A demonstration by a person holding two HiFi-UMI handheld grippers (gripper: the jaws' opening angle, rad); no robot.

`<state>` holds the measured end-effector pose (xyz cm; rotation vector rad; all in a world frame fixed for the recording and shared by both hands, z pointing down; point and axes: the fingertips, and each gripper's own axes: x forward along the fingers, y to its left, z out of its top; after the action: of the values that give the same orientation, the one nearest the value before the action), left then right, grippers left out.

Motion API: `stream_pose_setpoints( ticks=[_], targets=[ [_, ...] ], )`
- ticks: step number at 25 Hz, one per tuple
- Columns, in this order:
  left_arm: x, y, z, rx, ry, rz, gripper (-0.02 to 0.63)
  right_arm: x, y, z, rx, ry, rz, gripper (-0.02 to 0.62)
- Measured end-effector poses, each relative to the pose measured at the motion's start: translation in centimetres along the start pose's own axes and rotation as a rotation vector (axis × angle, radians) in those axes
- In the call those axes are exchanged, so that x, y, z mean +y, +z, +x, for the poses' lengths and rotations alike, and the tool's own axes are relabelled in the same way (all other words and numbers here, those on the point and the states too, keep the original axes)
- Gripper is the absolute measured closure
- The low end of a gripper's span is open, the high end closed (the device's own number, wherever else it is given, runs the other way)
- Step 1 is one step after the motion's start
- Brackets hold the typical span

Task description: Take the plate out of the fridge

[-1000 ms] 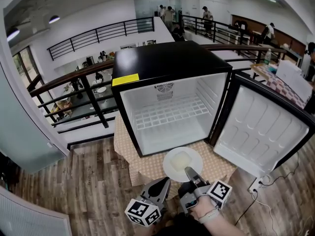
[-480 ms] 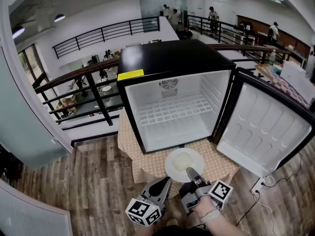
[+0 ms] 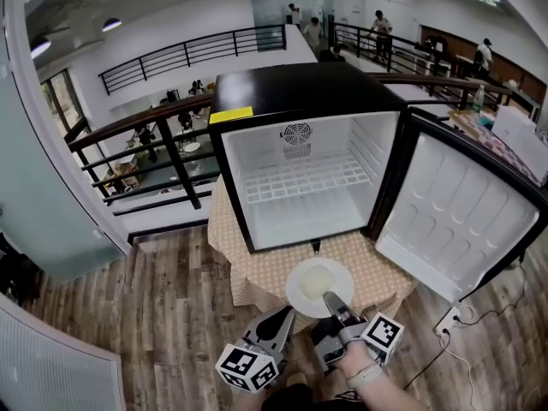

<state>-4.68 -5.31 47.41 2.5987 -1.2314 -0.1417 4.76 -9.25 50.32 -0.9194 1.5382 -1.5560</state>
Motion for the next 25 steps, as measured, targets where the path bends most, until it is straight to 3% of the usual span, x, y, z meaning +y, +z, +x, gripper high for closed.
stream_pose_setpoints(
  ticks=[21,25],
  targets=[
    [-8.6,-1.1,-3.8,-0.018,-0.001,0.008,0.597,0.1,-0.3,-10.7,-0.012,-0.003,0.006,0.549],
    [-9.8,-1.3,-4.5,-0.008,0.0,0.04,0.597,0.0,-0.4,-12.1,-0.011,-0.007,0.004,0.549]
  ],
)
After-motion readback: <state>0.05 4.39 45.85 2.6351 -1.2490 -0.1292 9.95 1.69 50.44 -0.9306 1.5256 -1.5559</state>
